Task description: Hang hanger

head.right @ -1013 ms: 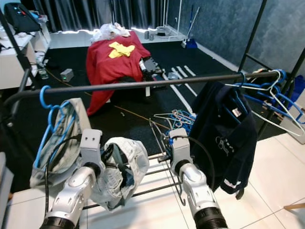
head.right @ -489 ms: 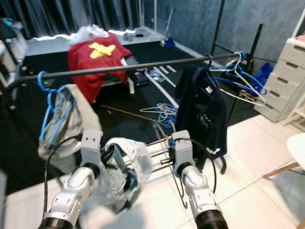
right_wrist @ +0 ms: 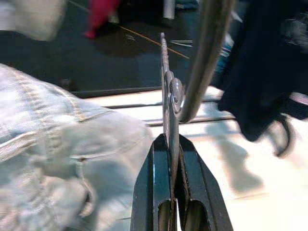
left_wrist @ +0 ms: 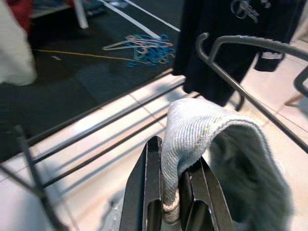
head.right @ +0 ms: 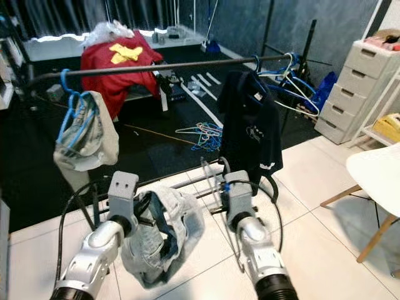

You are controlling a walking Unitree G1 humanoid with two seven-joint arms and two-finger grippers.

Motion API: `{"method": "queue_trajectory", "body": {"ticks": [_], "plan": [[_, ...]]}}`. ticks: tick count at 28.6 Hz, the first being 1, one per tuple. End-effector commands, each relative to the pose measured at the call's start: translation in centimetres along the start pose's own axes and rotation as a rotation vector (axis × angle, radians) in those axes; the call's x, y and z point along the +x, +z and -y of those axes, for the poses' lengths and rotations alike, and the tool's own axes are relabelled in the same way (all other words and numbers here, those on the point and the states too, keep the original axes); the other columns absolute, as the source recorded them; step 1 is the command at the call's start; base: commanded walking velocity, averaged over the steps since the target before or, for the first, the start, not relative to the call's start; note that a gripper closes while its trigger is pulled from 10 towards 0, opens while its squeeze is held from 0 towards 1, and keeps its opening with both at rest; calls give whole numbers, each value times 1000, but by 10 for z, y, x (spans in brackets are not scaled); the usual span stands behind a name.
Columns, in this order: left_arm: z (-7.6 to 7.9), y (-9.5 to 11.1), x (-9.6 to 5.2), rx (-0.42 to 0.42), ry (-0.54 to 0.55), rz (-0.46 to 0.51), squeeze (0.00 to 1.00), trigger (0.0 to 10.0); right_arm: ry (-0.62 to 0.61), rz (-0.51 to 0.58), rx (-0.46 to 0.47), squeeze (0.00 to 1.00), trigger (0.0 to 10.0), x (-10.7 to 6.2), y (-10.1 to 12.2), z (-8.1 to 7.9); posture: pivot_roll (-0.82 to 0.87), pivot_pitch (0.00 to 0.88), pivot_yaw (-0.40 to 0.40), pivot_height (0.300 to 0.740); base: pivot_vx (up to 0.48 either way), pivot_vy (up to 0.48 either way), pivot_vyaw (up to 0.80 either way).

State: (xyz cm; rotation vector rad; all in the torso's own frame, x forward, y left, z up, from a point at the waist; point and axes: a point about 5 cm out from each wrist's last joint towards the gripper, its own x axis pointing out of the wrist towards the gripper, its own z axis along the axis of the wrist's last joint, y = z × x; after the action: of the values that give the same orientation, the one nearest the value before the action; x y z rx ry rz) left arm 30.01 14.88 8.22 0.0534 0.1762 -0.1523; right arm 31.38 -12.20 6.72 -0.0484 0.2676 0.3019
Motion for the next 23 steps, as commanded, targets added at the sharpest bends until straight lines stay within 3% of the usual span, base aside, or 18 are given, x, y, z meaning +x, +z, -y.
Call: {"method": "queue_trajectory", "body": {"ticks": [1, 17, 23], "plan": [[-1, 7, 1, 27, -7, 23, 0, 10000, -15, 7, 6, 0, 10000, 0, 1, 4, 1, 14, -6, 740, 0, 0, 0], [0, 9, 4, 63, -45, 5, 0, 10000, -43, 10, 48, 0, 10000, -3, -3, 8, 1, 17, 29, 740, 0, 0, 0], [-2, 9, 5, 33, -15, -1, 0, 10000, -4, -1, -41, 0, 10000, -2, -3, 2, 0, 19, 30, 740, 0, 0, 133]]}}
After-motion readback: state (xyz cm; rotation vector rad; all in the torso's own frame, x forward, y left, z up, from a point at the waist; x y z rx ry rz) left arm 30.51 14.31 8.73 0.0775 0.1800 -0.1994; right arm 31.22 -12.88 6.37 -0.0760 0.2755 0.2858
